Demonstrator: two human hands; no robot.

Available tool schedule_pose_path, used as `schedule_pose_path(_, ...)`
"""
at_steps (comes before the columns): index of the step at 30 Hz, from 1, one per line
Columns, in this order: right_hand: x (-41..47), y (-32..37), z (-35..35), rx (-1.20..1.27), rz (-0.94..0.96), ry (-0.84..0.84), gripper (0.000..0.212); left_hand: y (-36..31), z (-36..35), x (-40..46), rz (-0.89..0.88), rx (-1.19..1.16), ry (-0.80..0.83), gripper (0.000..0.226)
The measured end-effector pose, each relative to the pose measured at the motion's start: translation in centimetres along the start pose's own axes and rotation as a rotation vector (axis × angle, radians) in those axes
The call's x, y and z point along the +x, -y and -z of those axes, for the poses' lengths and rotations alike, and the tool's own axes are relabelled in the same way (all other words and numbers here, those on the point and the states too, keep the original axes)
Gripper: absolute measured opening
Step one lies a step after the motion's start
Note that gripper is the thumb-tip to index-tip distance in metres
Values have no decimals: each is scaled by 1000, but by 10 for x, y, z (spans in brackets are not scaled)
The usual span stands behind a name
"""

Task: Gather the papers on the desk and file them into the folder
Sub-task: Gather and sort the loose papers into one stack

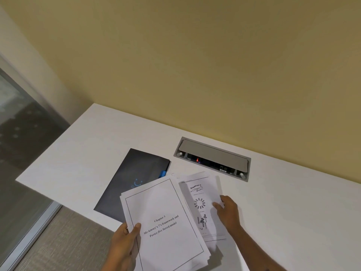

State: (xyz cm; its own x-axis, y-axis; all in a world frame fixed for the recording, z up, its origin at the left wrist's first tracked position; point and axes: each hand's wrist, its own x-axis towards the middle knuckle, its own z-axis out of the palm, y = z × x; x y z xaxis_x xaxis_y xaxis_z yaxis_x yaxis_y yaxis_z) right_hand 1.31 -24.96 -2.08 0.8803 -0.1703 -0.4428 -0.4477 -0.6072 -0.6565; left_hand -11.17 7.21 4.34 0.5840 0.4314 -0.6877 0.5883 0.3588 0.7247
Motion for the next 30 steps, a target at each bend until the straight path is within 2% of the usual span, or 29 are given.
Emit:
schedule_pose_path(2,-5,-4,6,99,6,-36,29,-1,0,2,0,17,-4,20)
schedule_pose_path(5,-10,-10,19,252,8,-65,15,-3,2,9,7,37,-9,27)
schedule_pose_path(9,-15,-14,34,388,-22,-47,7,-8,1,14,-6,50,47,19)
schedule_pose_path(19,-53,21,32,584,3,320,22,-16,-13,14,39,131,240,21)
schedule_pose_path(23,-65,28,12,590,20,436,25,-14,-14,11,92,119,268,25)
schedule_pose_path(30,-77,39,-8,583,-74,659,34,-5,-1,11,133,83,288,23)
